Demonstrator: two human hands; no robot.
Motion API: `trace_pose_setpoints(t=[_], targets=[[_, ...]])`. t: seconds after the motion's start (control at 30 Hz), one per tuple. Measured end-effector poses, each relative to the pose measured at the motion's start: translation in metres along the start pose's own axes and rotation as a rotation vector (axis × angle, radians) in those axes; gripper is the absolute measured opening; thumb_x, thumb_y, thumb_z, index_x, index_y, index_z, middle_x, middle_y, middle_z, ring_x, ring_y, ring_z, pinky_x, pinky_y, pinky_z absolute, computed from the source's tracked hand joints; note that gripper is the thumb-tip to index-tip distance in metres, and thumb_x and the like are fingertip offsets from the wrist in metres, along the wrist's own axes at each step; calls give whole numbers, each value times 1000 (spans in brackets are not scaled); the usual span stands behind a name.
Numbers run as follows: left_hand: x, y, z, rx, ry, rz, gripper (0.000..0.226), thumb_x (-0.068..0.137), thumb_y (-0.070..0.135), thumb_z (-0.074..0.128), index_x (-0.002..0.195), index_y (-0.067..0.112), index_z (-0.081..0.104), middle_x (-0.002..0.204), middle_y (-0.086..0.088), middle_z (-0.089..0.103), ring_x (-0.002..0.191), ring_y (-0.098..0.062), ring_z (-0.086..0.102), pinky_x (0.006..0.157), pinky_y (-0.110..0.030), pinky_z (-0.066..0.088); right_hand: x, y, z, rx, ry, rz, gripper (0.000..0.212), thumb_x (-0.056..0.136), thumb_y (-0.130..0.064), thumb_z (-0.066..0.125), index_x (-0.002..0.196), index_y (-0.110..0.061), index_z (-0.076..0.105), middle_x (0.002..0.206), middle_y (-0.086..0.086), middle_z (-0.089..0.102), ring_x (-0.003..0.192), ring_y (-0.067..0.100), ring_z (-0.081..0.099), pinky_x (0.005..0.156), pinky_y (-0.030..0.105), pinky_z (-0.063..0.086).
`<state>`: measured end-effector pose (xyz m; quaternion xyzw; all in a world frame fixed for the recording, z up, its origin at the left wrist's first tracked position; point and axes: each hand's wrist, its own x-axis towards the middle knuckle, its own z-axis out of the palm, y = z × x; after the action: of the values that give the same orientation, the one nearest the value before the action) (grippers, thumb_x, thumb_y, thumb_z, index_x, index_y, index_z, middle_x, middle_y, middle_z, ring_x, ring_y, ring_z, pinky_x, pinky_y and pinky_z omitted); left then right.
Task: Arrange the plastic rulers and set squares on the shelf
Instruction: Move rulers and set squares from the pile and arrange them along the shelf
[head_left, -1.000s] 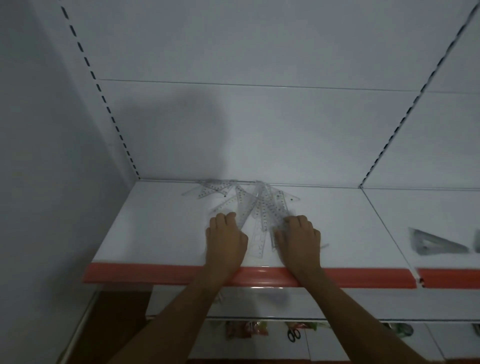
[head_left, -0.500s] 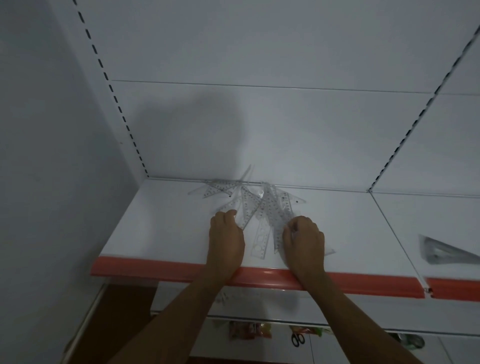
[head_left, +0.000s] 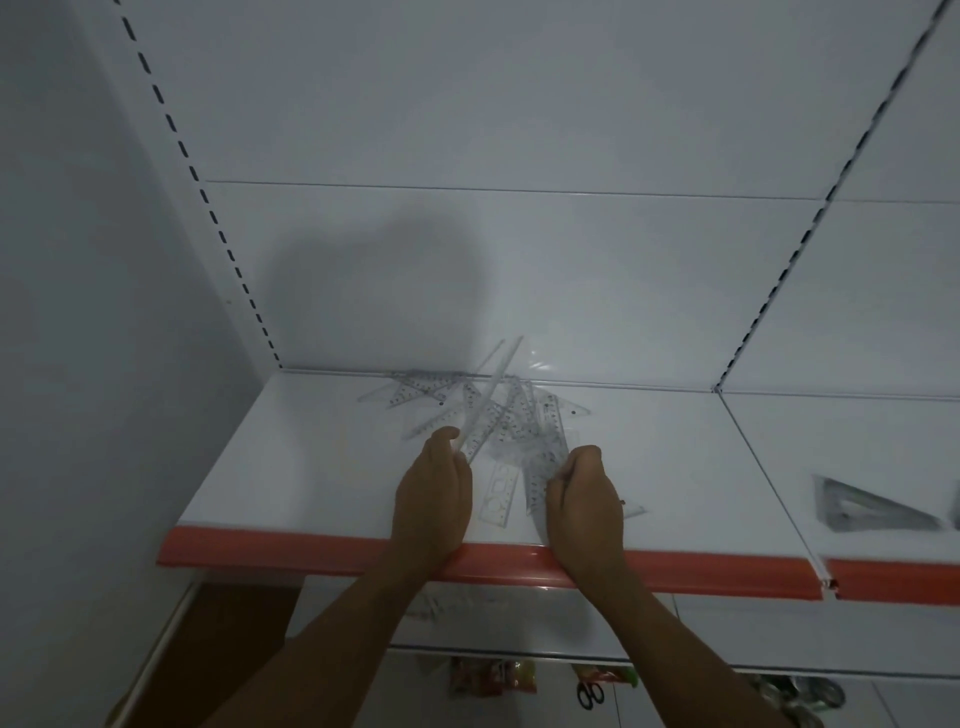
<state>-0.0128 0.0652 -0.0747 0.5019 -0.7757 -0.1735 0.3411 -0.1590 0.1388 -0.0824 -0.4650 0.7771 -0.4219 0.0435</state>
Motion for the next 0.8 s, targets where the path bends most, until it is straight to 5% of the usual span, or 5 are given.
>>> trace_pose_setpoints(t=[0.23,0.33,0.47,0.6,0.8], targets=[[7,-6,-2,-117,-43,-22,28,101,28,37,120,14,51,98,-4,63,79,-18,62,72,-38,55,-1,-8,-8,76,-31,-8,27,90,-30,58,104,-21,37,85,-10,53,70,6,56,55,11,37],[23,7,-6,-208,-75,-67,28,100,33,37,116,16,53,97,-1,63,84,-19,62,77,-42,54,-1,-14,-10,120,-5,10,33,95,-46,43,116,-22,39,105,-5,55,85,8,58,68,17,47],[47,35,-4,-305,-127,-49,43,99,42,33,119,11,54,110,0,63,98,-19,60,88,-40,50,6,-26,-29,55,34,2,38,97,-40,39,127,-17,43,121,-6,50,97,2,49,74,5,35],[54,73,12,-438,-217,37,38,98,42,41,115,12,57,100,-4,66,91,-22,63,83,-38,51,5,-19,-70,-43,78,57,43,94,-42,49,128,-17,39,127,-1,52,100,12,56,75,20,37],[9,142,50,-533,-484,210,20,98,29,50,99,13,62,84,0,64,77,-16,60,67,-26,46,-47,25,-142,-117,199,290,59,93,-44,52,141,-29,23,130,4,57,111,19,59,78,23,48]])
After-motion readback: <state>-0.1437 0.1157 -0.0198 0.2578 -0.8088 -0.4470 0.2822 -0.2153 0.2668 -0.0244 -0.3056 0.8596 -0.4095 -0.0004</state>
